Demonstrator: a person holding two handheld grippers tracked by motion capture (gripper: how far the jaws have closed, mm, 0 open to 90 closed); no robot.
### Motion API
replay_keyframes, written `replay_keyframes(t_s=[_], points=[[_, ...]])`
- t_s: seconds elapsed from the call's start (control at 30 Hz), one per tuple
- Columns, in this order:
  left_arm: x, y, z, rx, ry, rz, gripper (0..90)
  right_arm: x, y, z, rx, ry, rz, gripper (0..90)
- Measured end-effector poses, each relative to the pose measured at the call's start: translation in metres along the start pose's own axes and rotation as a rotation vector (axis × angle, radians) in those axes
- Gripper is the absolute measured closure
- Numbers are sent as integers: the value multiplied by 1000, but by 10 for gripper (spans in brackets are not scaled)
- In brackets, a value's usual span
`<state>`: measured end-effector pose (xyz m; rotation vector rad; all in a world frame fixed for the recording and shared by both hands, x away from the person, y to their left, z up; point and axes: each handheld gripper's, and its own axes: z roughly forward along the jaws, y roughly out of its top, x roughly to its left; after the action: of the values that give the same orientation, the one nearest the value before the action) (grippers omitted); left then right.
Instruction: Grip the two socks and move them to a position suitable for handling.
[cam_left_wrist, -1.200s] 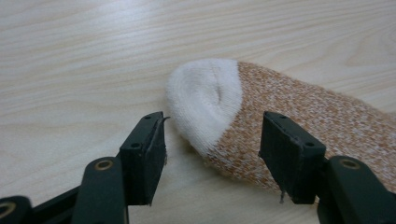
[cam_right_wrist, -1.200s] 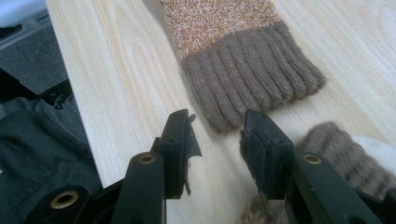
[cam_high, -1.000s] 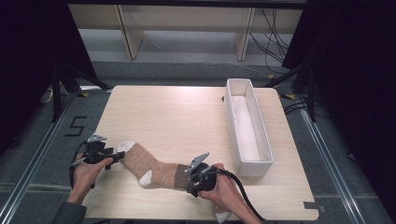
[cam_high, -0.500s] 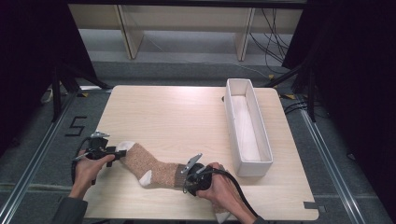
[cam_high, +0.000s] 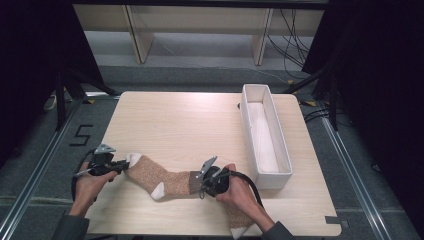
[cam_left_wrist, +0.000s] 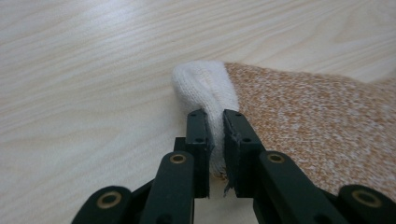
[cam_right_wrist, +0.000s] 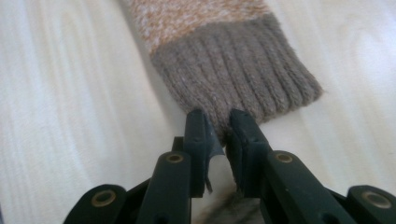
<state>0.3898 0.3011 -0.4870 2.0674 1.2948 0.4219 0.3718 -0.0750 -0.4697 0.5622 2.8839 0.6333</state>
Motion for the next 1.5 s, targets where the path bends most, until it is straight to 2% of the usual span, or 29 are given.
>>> replay_keyframes(t_s=[0.13, 0.27, 0.33, 0.43, 0.53, 0.67, 0.7, 0.73, 0.8, 0.87, 0.97, 1.0, 1.03, 1.07, 1.1, 1.13, 1.17, 1.2, 1.23, 1.3, 1.33, 1.37, 1.43, 1.5], points=[[-3, -5, -12, -17, -18, 4, 803, -18, 6, -4, -11, 4, 36, 781], [-5, -9, -14, -14, -26, 6, 802, -33, 10, -6, -11, 9, 54, 787], [-6, -9, -14, -5, -25, 17, 800, -39, 10, -6, -4, 6, 68, 785], [-7, -10, -13, -6, -34, 11, 791, -43, 11, -2, 8, -6, 83, 767], [-7, -11, -13, -9, -37, 1, 738, -44, 10, 2, 30, -17, 101, 715], [-8, -10, -19, -45, -30, -29, 594, -42, 7, -6, -10, -29, 162, 617], [-8, -9, -22, -56, -30, -36, 569, -43, 7, -10, -31, -35, 162, 592], [-12, -9, -23, -87, -34, -60, 537, -42, 6, -15, -44, -43, 170, 567], [-20, -9, -27, -93, -51, -51, 517, -39, 3, -24, -69, -39, 183, 516], [-32, -9, -29, -104, -73, -30, 494, -33, -2, -31, -89, -32, 195, 501], [-56, -9, -28, -134, -144, -25, 473, -24, -11, -36, -117, -33, 204, 479], [-65, -9, -26, -139, -170, -19, 468, -21, -14, -36, -98, -35, 213, 476], [-72, -10, -26, -118, -188, 13, 466, -19, -16, -36, -88, -35, 203, 473], [-79, -10, -24, -117, -207, 31, 460, -18, -19, -36, -97, -44, 197, 471], [-86, -11, -23, -113, -220, 47, 450, -17, -21, -38, -100, -46, 216, 471], [-94, -12, -20, -130, -235, 36, 441, -16, -23, -39, -96, -44, 212, 470], [-100, -13, -19, -118, -239, 50, 434, -15, -24, -39, -94, -42, 204, 469], [-105, -14, -17, -112, -244, 61, 431, -13, -25, -37, -96, -42, 222, 464], [-110, -15, -15, -104, -258, 70, 429, -13, -26, -37, -95, -40, 211, 455], [-119, -18, -12, -101, -264, 82, 424, -10, -26, -36, -95, -64, 205, 453], [-123, -19, -11, -109, -269, 75, 423, -8, -26, -34, -77, -58, 203, 450], [-125, -20, -11, -98, -261, 93, 420, -6, -26, -32, -69, -58, 198, 449], [-128, -22, -9, -91, -275, 110, 413, -3, -26, -27, -57, -52, 183, 446], [-129, -23, -7, -87, -278, 108, 412, -1, -27, -22, -33, -71, 172, 446]])
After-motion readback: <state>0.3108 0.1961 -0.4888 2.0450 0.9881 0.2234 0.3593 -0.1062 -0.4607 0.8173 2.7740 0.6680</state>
